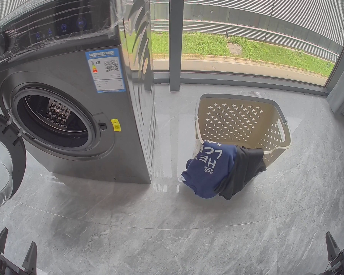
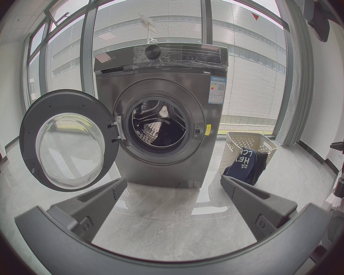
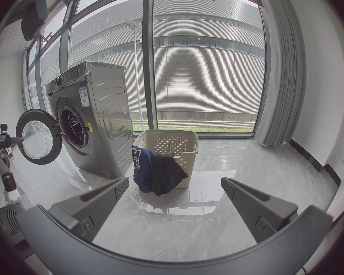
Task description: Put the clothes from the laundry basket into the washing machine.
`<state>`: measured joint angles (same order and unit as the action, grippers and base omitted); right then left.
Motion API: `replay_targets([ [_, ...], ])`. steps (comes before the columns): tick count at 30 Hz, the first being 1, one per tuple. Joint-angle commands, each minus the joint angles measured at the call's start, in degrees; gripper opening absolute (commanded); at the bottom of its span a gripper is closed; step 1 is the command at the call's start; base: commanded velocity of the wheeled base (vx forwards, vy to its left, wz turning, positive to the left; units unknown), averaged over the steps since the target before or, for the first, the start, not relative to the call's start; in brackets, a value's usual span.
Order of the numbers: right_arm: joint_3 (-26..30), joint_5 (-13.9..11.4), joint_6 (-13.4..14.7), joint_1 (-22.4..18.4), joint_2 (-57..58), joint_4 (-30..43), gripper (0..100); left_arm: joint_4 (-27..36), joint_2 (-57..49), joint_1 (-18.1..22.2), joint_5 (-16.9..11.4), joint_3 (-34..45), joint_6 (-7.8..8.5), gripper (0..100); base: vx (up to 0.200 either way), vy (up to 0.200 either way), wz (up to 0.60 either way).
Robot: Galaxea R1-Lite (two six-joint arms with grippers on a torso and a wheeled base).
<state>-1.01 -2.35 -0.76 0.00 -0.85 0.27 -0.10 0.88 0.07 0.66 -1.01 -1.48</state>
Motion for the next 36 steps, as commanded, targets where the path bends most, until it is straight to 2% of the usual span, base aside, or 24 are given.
replay_targets([
  [1,0.9,0.0,0.0,-0.1,0.9,0.0,100,0.0,-0.7,-0.1,0.0,1.0,-0.02,100,0.0,-0.2,0.0],
  [10,1.0,-0.1,0.0,0.0,0.9,-0.1,100,0.0,-0.7,-0.1,0.0,1.0,0.07,100,0.0,-0.2,0.0],
  [19,1.0,-0.1,0.0,-0.1,0.9,0.0,100,-0.1,-0.6,-0.1,0.0,1.0,-0.28,100,0.0,0.0,0.0],
  [31,1.0,-0.1,0.0,0.0,0.9,0.0,100,-0.1,-0.6,-0.1,0.0,1.0,-0.11,100,0.2,0.0,0.0],
  [36,1.0,-0.1,0.0,0.0,0.9,-0.1,100,-0.1,-0.6,-0.1,0.0,1.0,-0.28,100,0.0,0.0,0.0],
])
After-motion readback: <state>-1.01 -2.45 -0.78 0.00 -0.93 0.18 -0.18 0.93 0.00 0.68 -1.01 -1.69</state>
